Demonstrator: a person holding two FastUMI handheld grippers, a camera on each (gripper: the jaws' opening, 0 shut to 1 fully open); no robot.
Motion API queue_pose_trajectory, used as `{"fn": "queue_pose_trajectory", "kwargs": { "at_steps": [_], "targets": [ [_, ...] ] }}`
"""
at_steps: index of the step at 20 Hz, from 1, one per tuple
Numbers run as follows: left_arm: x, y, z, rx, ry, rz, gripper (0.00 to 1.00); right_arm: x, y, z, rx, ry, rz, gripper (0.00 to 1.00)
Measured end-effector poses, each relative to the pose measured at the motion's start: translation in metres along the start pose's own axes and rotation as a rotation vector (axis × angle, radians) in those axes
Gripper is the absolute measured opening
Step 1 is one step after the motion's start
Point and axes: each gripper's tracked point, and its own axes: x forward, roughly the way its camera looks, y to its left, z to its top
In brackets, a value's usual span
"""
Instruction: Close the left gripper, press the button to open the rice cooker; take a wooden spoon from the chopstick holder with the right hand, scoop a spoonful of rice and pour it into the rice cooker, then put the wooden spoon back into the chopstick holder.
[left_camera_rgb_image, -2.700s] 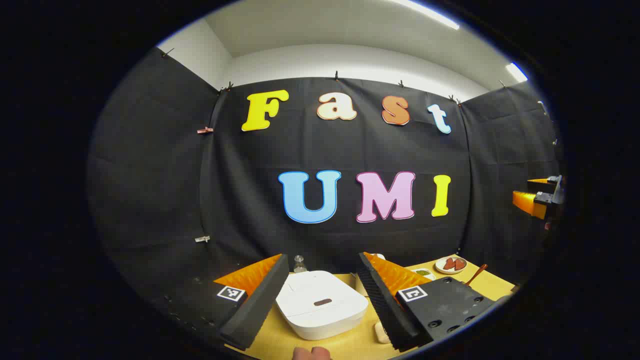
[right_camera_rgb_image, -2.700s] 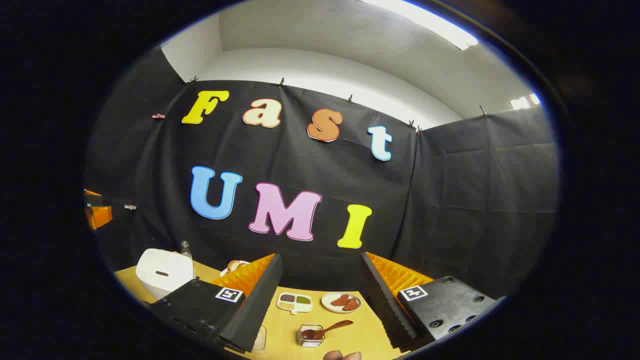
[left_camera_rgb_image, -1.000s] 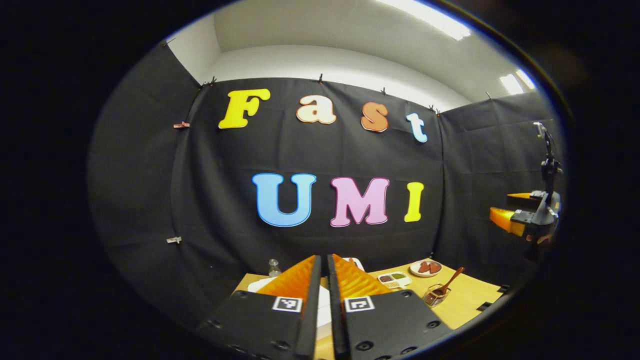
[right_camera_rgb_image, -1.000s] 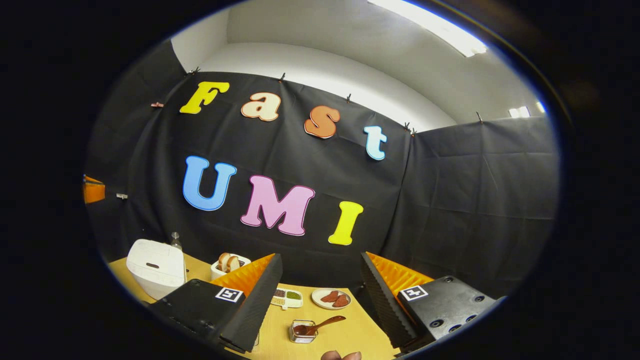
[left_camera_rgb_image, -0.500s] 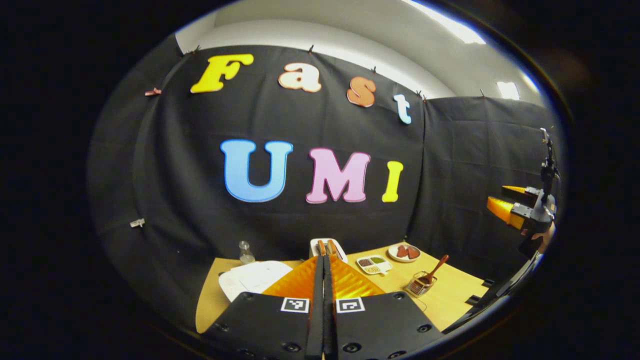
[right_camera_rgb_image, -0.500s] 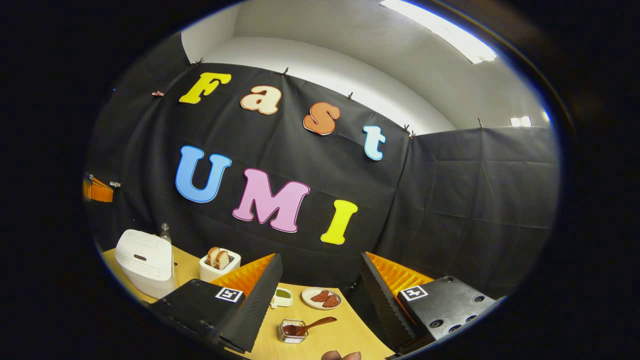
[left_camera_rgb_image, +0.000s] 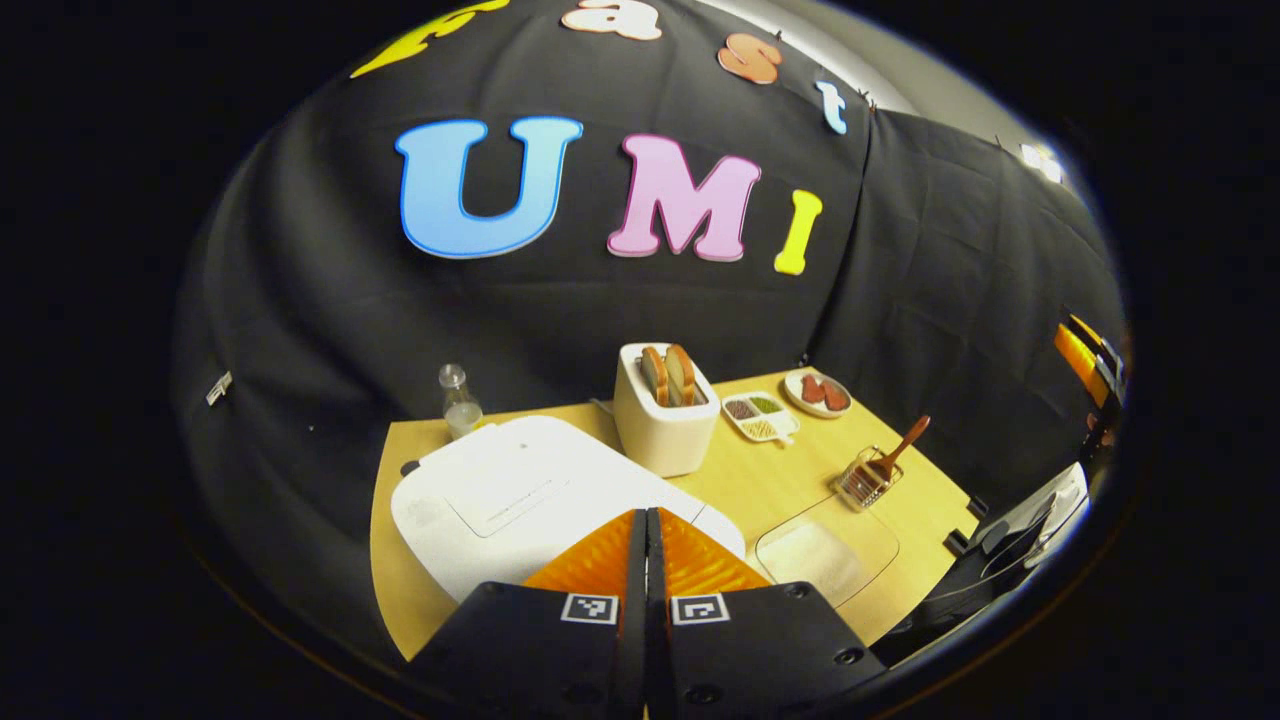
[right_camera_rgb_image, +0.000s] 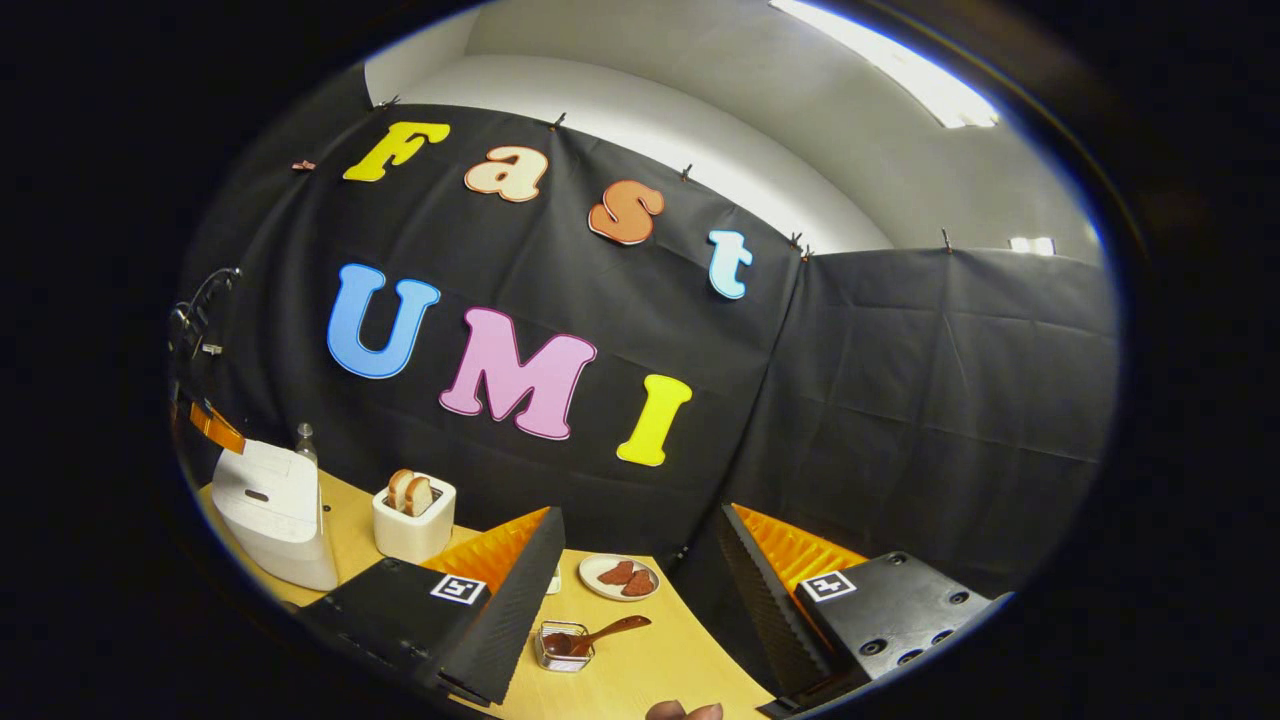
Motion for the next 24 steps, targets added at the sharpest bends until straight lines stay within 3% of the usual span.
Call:
{"fn": "queue_pose_trajectory", "kwargs": {
  "at_steps": [3,6,12,17,24],
  "targets": [
    [0.021,0.000,-0.021,-0.038,0.124,-0.059,0.05,-0.003,-0.007,-0.005,-0.006,0.013,-0.024,0.98],
    [0.032,0.008,-0.035,-0.027,0.198,-0.056,0.05,-0.009,-0.014,-0.010,-0.017,0.024,-0.044,0.98],
    [0.046,0.019,-0.049,0.032,0.269,-0.021,0.06,-0.019,-0.028,-0.020,-0.013,0.046,-0.084,0.98],
    [0.051,0.021,-0.062,0.034,0.316,-0.036,0.06,-0.028,-0.039,-0.028,-0.006,0.064,-0.110,0.98],
    [0.052,0.020,-0.060,0.159,0.368,-0.016,0.06,-0.039,-0.037,-0.031,0.004,0.073,-0.108,0.98]
  ]
}}
